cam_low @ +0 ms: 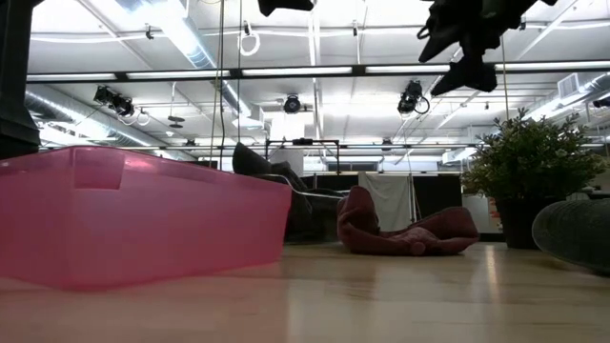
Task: Pick & Place hat
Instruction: Put the left red cap into the red bin
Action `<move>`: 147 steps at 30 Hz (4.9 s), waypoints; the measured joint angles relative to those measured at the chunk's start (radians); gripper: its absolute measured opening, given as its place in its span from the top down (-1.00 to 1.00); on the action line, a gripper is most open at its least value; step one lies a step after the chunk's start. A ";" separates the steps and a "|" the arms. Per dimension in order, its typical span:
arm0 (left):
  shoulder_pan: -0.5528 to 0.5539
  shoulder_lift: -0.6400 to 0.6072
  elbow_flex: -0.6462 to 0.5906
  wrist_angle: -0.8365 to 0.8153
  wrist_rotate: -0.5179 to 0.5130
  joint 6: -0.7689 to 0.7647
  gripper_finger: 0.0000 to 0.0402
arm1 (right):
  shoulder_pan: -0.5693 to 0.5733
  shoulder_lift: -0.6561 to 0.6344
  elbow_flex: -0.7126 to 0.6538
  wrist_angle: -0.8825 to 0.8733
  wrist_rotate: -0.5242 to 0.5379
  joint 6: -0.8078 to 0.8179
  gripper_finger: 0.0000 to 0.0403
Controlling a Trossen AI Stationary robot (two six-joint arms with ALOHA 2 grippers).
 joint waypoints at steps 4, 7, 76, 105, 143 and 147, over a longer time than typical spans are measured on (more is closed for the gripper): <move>-0.016 0.000 0.000 0.042 -0.002 -0.001 -0.47 | 0.028 0.001 0.000 -0.005 0.039 0.003 -0.43; -0.026 0.005 0.000 0.111 -0.017 -0.019 -0.47 | 0.027 0.001 0.000 -0.006 0.049 -0.016 -0.43; -0.055 -0.400 -0.574 0.409 -0.360 -0.147 0.39 | 0.055 0.680 0.009 -0.107 0.206 0.113 -0.32; -0.056 -0.400 -0.574 0.437 -0.419 -0.048 0.39 | 0.007 -0.052 0.007 0.154 -0.049 0.295 0.95; 0.304 -0.378 -0.573 1.131 0.196 -1.034 0.39 | -0.035 0.098 0.008 1.642 -0.254 0.483 0.95; 0.303 -0.346 -0.573 1.272 0.231 -1.064 0.39 | -0.033 0.115 0.008 1.667 -0.266 0.496 0.95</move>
